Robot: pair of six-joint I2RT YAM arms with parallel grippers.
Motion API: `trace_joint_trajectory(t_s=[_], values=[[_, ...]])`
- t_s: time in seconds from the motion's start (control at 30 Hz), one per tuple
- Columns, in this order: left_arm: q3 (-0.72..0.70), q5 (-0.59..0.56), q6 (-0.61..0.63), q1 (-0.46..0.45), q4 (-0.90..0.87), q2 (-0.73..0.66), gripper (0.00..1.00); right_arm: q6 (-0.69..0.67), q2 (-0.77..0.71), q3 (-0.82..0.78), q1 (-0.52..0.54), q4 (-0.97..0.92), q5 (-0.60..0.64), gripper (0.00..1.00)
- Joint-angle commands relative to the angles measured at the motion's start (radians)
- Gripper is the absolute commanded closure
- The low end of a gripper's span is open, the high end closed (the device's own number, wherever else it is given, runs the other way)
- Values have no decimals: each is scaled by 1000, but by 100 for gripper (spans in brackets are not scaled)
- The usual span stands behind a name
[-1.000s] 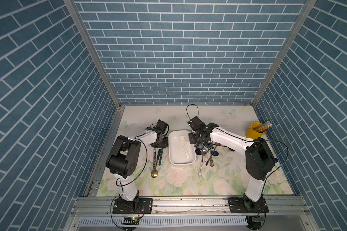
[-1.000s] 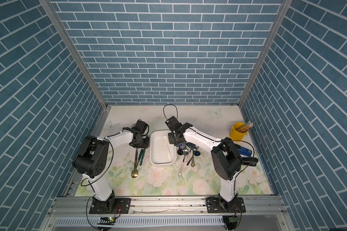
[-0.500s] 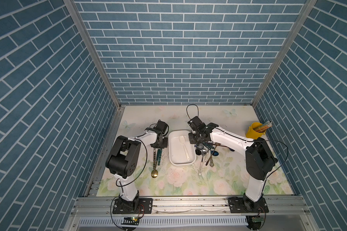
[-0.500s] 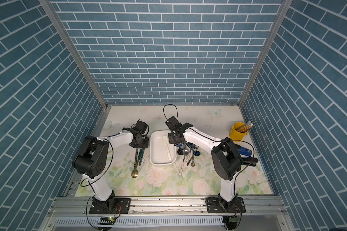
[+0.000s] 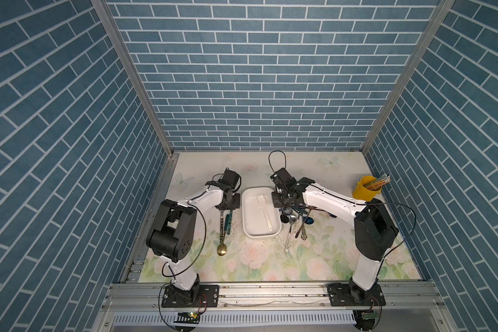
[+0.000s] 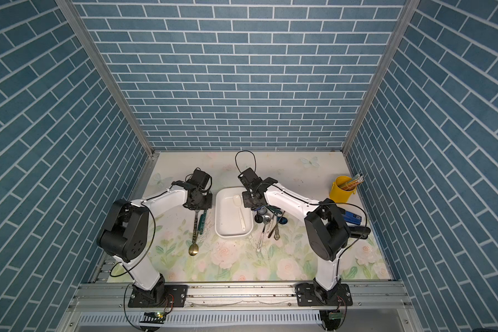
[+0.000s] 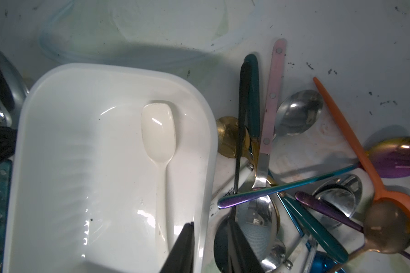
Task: Put the spoon into the storage box
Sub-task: Pick up the spoon from the center of the board, then place the spoon in the storage box.
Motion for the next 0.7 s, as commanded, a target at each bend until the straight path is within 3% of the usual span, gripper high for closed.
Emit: trace_joint_trajectory(t_s=[0.0, 0.37, 0.67], values=[[47, 18, -39, -1, -19, -52, 94, -24, -40, -11, -5, 4, 27, 72], [58, 212, -187, -26, 22, -141, 94, -23, -68, -40, -26, 28, 27, 72], [3, 266, -285, -106, 125, -95, 94, -23, -88, -74, -38, 54, 13, 72]])
